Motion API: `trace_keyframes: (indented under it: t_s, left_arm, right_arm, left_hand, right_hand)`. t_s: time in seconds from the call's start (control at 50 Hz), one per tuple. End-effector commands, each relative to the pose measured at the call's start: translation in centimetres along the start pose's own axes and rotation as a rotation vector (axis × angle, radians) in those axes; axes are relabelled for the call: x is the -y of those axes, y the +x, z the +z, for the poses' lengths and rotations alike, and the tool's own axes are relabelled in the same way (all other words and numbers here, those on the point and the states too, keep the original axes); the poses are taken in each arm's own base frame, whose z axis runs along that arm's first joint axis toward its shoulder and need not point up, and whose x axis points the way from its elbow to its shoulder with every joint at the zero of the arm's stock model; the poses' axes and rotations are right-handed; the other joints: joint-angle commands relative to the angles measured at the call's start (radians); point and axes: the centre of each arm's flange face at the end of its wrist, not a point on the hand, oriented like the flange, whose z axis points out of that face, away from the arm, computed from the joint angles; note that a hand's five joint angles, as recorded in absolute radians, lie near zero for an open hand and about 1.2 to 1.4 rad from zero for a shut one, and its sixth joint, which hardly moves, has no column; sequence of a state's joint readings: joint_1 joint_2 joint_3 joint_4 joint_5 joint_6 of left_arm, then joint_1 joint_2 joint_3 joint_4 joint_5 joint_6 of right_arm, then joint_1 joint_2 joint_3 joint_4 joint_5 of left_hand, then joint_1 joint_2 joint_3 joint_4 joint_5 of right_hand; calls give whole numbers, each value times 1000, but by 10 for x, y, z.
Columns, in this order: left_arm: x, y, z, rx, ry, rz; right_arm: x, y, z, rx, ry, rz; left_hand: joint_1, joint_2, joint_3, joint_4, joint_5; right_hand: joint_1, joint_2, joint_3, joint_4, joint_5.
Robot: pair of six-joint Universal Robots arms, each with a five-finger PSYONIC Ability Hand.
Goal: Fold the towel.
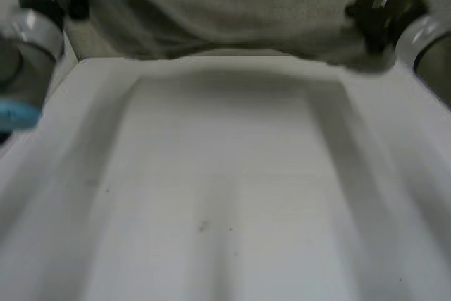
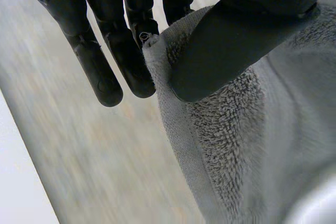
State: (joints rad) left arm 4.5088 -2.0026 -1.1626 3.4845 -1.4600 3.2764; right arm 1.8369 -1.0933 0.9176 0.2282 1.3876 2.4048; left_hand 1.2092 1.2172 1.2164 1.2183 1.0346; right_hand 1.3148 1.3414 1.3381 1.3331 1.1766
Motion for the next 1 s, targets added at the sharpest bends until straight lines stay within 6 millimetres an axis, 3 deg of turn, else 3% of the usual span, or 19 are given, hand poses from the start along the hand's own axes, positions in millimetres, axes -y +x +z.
trace_keyframes:
  t_s: [0.02, 0.04, 0.14, 0.28, 0.3, 0.32, 0.36, 0.4, 0.7, 0.76, 0.8, 0.84, 0.92, 0.96, 1.0]
  left_arm:
    - [-91, 16, -57, -99, -232, -22]
    - [-103, 18, -67, -114, -257, -28]
    - [-122, 16, -88, -110, -314, -23]
    - [-124, 5, -96, -90, -338, 39]
    - [-124, 1, -96, -76, -339, 49]
    - [-124, 1, -96, -76, -339, 49]
    - [-122, -4, -97, -61, -339, 44]
    - [-123, -6, -98, -54, -340, 43]
    - [-124, -17, -98, -25, -343, 44]
    - [-124, -17, -98, -26, -344, 43]
    - [-124, -17, -98, -26, -341, 44]
    - [-124, -17, -98, -26, -341, 44]
    - [-124, -17, -98, -26, -339, 44]
    - [-123, -17, -97, -25, -335, 45]
    - [-123, -17, -97, -25, -335, 45]
  right_arm:
    - [-56, -64, -10, 218, -117, 51]
    - [-68, -77, -11, 241, -132, 60]
    - [-88, -103, -21, 289, -173, 77]
    - [-102, -115, -35, 313, -221, 117]
    - [-104, -115, -38, 308, -231, 141]
    - [-104, -115, -38, 308, -231, 142]
    - [-107, -118, -42, 298, -243, 211]
    - [-108, -120, -44, 295, -250, 249]
    - [-127, -114, -49, 253, -303, 350]
    - [-128, -105, -48, 217, -287, 349]
    - [-127, -97, -48, 184, -261, 333]
    - [-126, -95, -48, 174, -252, 328]
    - [-126, -94, -47, 164, -243, 322]
    - [-125, -93, -47, 156, -238, 316]
    - [-125, -93, -47, 154, -238, 312]
  left_hand:
    - [187, 179, 180, 178, 187]
    - [187, 179, 180, 178, 187]
    - [187, 179, 180, 178, 187]
    - [187, 179, 180, 178, 187]
    - [187, 179, 180, 178, 187]
    - [187, 179, 180, 178, 187]
    - [187, 179, 180, 178, 187]
    - [187, 179, 180, 178, 187]
    - [187, 179, 180, 178, 187]
    - [187, 179, 180, 178, 187]
    - [187, 179, 180, 178, 187]
    - [187, 179, 180, 178, 187]
    - [187, 179, 180, 178, 187]
    - [187, 179, 180, 178, 187]
    - [187, 179, 180, 178, 187]
  right_hand:
    - [81, 55, 58, 63, 45]
    - [81, 55, 58, 63, 45]
    - [81, 55, 58, 63, 45]
    - [56, 29, 33, 38, 20]
    - [-203, -229, -226, -221, -239]
    - [-205, -232, -228, -223, -241]
    - [-863, -889, -886, -881, -899]
    - [-973, -1000, -997, -992, -1010]
    - [-945, -972, -968, -963, -981]
    - [-828, -854, -851, -846, -864]
    - [-533, -560, -556, -551, -569]
    - [-429, -456, -453, -448, -466]
    - [-502, -528, -525, -520, -538]
    - [-957, -983, -980, -975, -993]
    - [-1076, -1103, -1099, -1094, -1112]
